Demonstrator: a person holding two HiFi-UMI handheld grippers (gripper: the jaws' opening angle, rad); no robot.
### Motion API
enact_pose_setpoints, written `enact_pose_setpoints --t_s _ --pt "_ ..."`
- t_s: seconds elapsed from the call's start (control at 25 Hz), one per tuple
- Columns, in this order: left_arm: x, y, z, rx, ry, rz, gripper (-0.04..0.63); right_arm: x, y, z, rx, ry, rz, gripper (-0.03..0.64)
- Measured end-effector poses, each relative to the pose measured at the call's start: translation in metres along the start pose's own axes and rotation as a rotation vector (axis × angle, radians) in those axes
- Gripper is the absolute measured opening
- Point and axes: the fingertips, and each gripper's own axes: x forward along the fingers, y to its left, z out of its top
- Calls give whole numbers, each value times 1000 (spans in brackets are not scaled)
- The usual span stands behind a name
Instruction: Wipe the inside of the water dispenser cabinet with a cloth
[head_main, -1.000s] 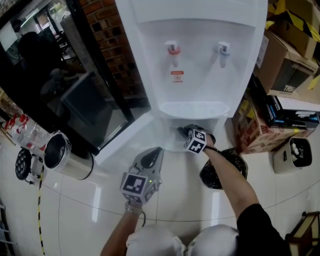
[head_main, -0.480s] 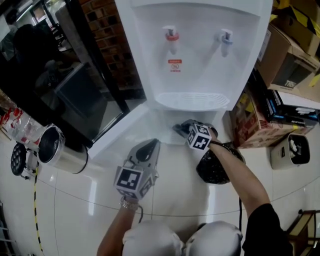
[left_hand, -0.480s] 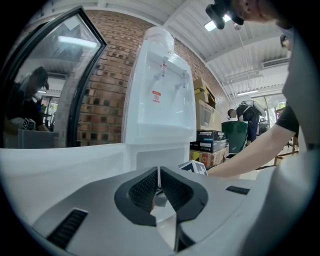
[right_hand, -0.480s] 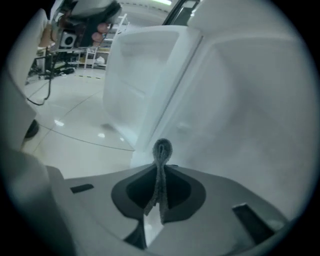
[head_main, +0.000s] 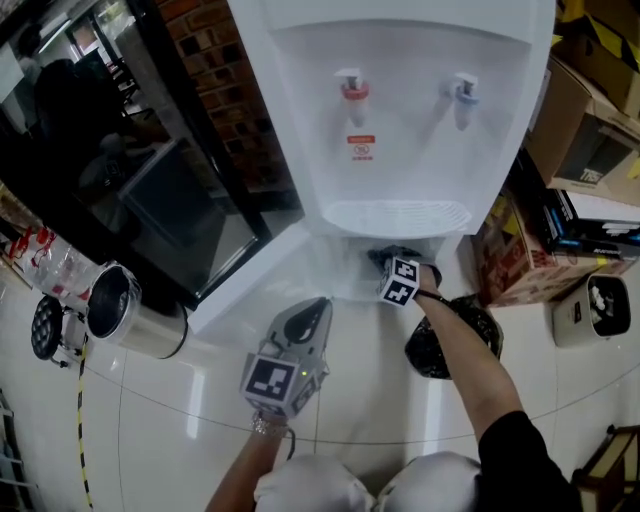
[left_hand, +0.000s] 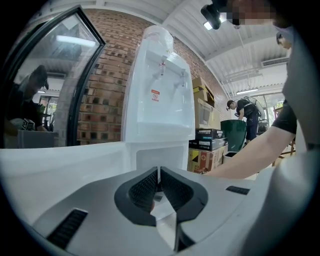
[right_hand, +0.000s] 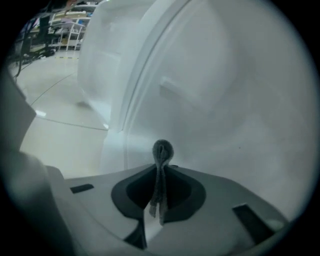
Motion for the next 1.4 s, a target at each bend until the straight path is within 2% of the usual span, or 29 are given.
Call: enact_pose_setpoints --t_s 0.24,0.28,0.36,0.44,0.52,0.68,0.8,1.0,1.16,1.28,1.4 --pt "3 4 1 -10 -32 -2 21 -17 59 -2 -212 13 207 23" --pt "3 3 0 -12 -25 -2 21 -22 61 1 -248 2 200 23" --pt "3 2 -2 -14 -3 -5 21 -31 48 11 -303 -17 111 23" --pt "4 3 -1 -14 -1 -7 21 -33 24 21 -305 -26 12 23" --pt "3 3 -2 -16 -2 -6 21 -29 7 26 -284 -15 -32 22" --pt "2 4 2 -8 -32 -2 21 -4 9 2 -346 81 -2 21" --pt "-1 7 2 -8 -30 8 21 2 21 -20 -388 150 79 21" --pt "-3 12 0 -17 -32 15 21 -6 64 -40 -350 159 231 23" --pt "3 6 -6 -20 2 -3 21 -22 82 -41 -314 124 302 23" --pt "6 3 -6 -15 9 -11 21 -39 65 -26 -272 73 261 23" --pt "6 3 -4 -10 6 -9 21 -41 34 -3 -217 6 158 23"
